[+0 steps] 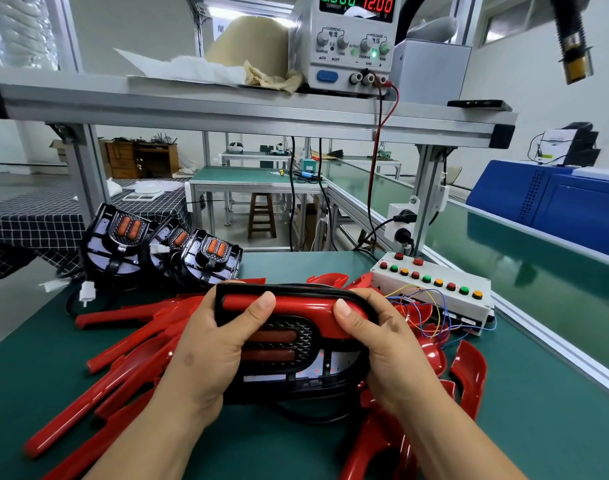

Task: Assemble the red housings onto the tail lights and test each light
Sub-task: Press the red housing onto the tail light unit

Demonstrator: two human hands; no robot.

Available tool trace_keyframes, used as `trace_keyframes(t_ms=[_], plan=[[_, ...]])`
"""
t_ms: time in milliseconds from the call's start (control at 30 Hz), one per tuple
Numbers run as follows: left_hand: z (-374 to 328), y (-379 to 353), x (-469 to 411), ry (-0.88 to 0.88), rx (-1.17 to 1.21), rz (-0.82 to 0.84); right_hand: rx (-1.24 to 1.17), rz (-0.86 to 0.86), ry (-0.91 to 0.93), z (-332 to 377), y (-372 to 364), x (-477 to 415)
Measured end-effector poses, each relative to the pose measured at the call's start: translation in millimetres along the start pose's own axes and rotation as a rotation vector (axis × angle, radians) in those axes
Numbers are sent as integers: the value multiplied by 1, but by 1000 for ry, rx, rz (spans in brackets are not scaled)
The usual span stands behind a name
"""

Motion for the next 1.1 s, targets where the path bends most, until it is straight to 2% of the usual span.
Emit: trace_keyframes(t_ms=[133,300,433,700,933,1100], plan=[[-2,3,-2,29,3,12,20,23,11,4,1,-2],[-3,11,-4,129,23,114,-36,134,-9,3,5,-4],[1,12,-4,182,28,159,72,128,-4,3,10,-4],[2,11,-6,116,-59,91,12,101,-3,-3,11,-4],[8,11,-5,197,12,73,-88,125,-70,-1,5,-5],[12,14,-6,310,128,68,-168,97,-193,-4,7,-7]])
Point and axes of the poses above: each hand's wrist, its own x-axis away from the middle knuckle, its own y-axis out of the back of the hand, z = x × y, the point moved 5 cm from there along -x, towards the middle knuckle, and after that the axes turned 8 degrees about z, right-handed, at the moved point
